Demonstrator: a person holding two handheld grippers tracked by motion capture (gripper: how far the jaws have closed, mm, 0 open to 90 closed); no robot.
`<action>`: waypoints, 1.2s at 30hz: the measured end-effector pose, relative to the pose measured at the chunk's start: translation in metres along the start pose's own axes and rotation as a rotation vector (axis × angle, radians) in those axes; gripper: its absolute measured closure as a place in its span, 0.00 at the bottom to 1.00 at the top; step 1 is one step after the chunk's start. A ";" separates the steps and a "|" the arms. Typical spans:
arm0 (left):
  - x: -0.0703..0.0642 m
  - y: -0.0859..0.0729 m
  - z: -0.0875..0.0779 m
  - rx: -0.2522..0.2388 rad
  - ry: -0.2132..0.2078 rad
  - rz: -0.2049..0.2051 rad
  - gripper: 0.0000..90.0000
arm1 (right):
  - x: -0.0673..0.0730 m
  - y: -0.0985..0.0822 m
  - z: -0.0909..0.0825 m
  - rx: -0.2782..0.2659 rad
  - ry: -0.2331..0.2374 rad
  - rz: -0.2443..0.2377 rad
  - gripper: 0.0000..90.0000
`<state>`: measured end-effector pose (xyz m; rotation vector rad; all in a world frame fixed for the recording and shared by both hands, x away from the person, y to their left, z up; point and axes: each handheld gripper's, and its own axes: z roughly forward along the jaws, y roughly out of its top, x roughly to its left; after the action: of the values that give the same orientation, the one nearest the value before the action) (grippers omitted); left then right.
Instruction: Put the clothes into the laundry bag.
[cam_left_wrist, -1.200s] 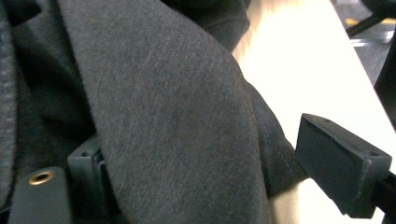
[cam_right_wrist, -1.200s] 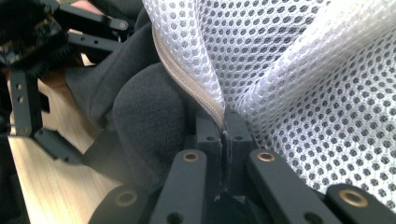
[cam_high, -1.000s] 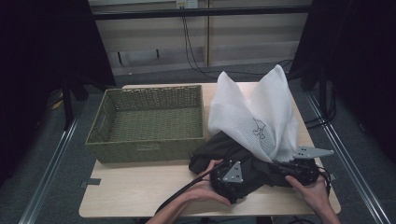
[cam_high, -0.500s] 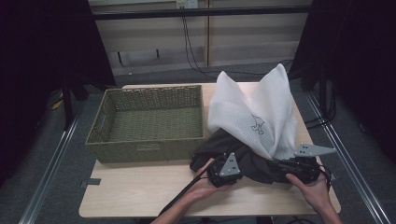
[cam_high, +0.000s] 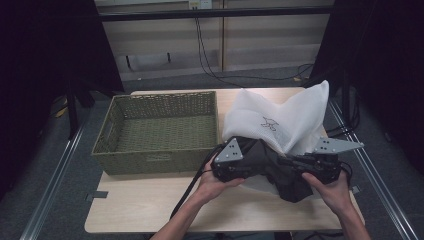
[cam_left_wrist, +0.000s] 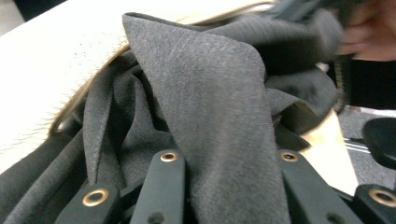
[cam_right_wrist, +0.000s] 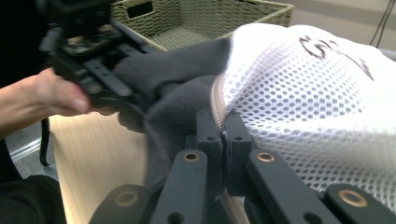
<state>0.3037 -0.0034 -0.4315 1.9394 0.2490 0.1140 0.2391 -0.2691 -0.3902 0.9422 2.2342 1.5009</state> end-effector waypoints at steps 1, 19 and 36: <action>0.002 0.001 0.003 0.006 0.009 -0.013 0.83 | 0.002 0.002 0.001 0.000 0.006 -0.003 0.98; 0.012 0.012 0.045 0.004 0.091 -0.128 0.83 | 0.028 0.030 0.009 -0.090 0.145 -0.033 0.98; -0.006 0.003 0.010 -0.039 0.020 -0.051 0.60 | -0.007 -0.038 0.009 0.004 0.010 0.075 0.97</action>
<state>0.3001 -0.0145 -0.4322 1.8923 0.3075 0.1041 0.2359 -0.2765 -0.4286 1.0327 2.2334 1.5365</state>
